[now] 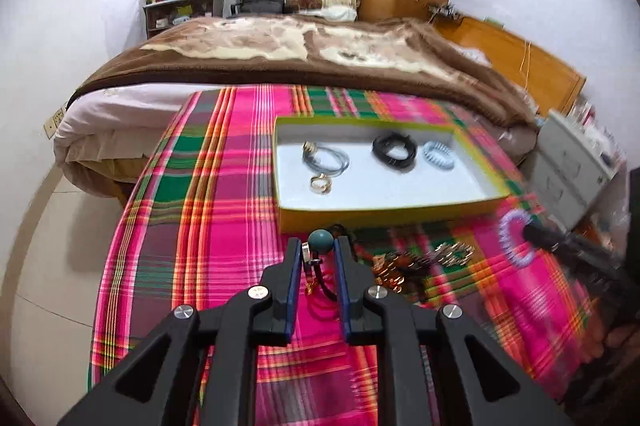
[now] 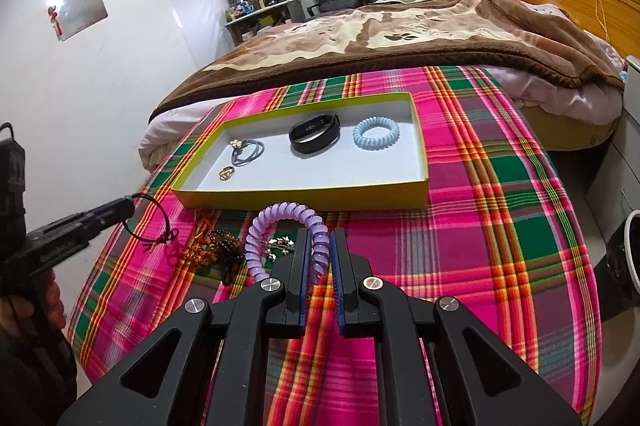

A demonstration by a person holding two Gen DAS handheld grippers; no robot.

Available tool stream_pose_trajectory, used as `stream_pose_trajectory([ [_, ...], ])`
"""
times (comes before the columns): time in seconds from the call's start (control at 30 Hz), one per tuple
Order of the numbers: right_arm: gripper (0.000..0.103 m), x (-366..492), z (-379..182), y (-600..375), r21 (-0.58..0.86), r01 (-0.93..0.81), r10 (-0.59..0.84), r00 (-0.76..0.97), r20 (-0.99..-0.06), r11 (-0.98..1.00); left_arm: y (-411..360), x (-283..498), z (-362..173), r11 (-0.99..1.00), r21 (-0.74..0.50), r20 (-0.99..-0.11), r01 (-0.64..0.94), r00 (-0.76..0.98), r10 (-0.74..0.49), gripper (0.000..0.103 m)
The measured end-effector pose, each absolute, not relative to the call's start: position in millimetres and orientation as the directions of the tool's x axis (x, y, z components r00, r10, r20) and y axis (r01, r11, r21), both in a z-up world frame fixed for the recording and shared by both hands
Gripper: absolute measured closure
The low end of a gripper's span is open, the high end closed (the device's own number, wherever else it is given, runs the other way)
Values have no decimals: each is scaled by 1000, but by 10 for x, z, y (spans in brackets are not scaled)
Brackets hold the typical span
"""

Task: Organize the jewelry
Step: 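Carry the lavender coil and black teal-bead hair tie over the white tray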

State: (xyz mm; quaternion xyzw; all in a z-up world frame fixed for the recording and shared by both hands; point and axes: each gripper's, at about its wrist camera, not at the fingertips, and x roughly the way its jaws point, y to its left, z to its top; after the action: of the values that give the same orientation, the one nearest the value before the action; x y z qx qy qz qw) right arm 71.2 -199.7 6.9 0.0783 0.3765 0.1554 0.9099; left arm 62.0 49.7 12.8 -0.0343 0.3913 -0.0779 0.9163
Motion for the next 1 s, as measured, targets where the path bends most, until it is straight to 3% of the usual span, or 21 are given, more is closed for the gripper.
stream_pose_trajectory([
  [0.1,93,716,72,-1983,265,-225,346,669,-658,938,351,660,21,985,-88,-730,150,664,-166,86],
  [0.3,93,736,97,-2005,265,-223,345,670,-657,938,102,631,137,941,-201,-686,273,646,-334,86],
  [0.7,93,1119,372,-1958,218,-243,326,698,-638,945,76,1037,391,932,-227,-654,282,665,-360,86],
  [1.0,93,1592,274,-1980,182,-212,278,677,-682,960,104,1518,274,935,-241,-684,260,638,-354,86],
])
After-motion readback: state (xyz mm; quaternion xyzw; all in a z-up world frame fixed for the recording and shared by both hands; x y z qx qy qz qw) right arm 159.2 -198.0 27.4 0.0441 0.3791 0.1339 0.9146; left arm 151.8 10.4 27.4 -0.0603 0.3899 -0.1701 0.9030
